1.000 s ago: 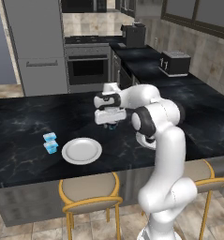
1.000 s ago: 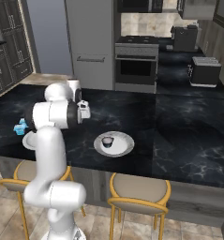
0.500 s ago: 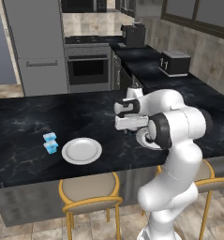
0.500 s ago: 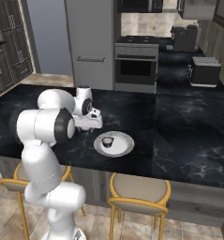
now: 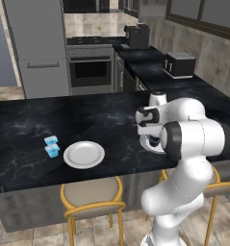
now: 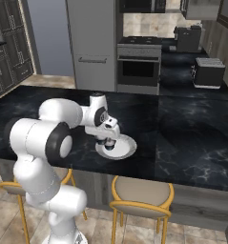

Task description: Place two yogurt containers on each plate.

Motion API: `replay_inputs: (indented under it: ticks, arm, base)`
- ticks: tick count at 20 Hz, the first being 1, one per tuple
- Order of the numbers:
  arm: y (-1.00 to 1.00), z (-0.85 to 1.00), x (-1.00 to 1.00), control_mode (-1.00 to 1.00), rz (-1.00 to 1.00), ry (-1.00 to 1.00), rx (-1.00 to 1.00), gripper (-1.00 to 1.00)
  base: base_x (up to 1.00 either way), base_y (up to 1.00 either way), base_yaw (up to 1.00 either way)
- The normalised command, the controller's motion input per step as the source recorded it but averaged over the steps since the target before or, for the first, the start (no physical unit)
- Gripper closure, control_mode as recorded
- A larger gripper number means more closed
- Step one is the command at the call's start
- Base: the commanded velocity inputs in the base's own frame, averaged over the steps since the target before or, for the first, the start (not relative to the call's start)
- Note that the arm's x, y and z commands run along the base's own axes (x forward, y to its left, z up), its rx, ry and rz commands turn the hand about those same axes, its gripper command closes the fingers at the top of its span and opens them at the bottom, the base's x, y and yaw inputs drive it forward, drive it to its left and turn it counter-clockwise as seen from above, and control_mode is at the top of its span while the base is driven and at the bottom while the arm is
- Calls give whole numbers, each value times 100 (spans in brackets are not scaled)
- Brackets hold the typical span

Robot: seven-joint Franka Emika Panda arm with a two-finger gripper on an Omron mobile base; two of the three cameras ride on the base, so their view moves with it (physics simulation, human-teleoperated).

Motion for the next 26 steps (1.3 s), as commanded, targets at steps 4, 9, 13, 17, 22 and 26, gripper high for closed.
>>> replay_inputs:
  ticks: [4, 9, 13, 17, 22, 26]
  arm:
    - [-76, -3, 1, -100, -19, -8, -15, 100]
    - [-60, -14, 10, -100, -17, -3, -11, 100]
    - [-37, -21, 22, -100, -5, -1, -1, 100]
    - [-20, -16, 19, -100, -1, 0, 0, 100]
    - [-21, -8, 7, -100, 0, 0, 2, 100]
    - [-12, -13, 11, -100, 0, 0, 6, 100]
  base:
    - [0, 0, 0]
    - [0, 0, 0]
    - [0, 0, 0]
    - [0, 0, 0]
    - [0, 0, 0]
    - [0, 0, 0]
